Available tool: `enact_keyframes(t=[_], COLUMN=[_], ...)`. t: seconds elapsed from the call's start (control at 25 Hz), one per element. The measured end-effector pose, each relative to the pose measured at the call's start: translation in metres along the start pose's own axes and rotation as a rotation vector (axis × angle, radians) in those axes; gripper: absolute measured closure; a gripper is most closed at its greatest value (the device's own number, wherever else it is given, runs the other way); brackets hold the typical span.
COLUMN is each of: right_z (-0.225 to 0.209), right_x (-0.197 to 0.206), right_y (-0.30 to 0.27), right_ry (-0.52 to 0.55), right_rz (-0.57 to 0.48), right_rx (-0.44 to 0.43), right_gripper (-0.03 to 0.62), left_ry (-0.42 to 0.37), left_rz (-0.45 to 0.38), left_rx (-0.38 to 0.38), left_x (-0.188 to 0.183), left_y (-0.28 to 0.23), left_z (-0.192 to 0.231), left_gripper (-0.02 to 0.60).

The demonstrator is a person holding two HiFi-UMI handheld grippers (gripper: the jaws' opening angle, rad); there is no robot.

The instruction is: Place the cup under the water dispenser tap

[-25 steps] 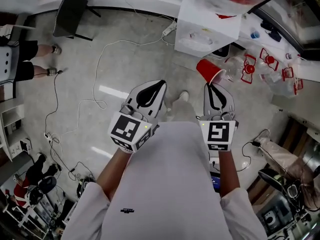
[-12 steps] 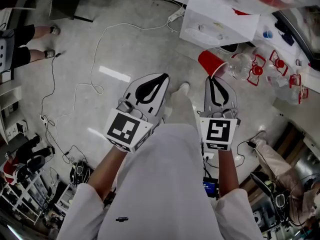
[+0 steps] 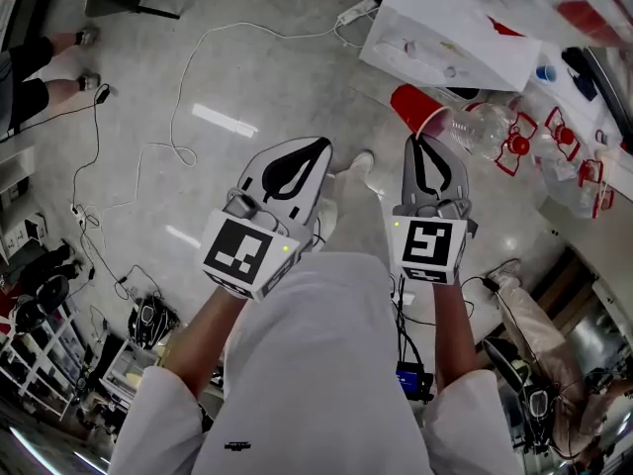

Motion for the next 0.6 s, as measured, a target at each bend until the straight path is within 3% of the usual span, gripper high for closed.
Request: enact_keyframes(t=[0.6], right_z=[0.001], right_x=[0.05], right_y=[-0.065], right_ry=[0.099], right_rz=[0.093], right_rx=[-0.052], right_gripper=[0.572], left_ry=[0.068], left_rz=[0.058], left_rx=[-0.007], left_x=[0.038], left_y=[-0.04], left_z=[0.021], left_gripper=[0.581])
Point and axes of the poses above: the fingertips, and each gripper's own axes: y backward along the fingers, z to its left, x out of its underside, the point moved 4 cm from there along y, backward along the fingers, and after that the axes turned 3 degrees about x, right-handed, at the moved point
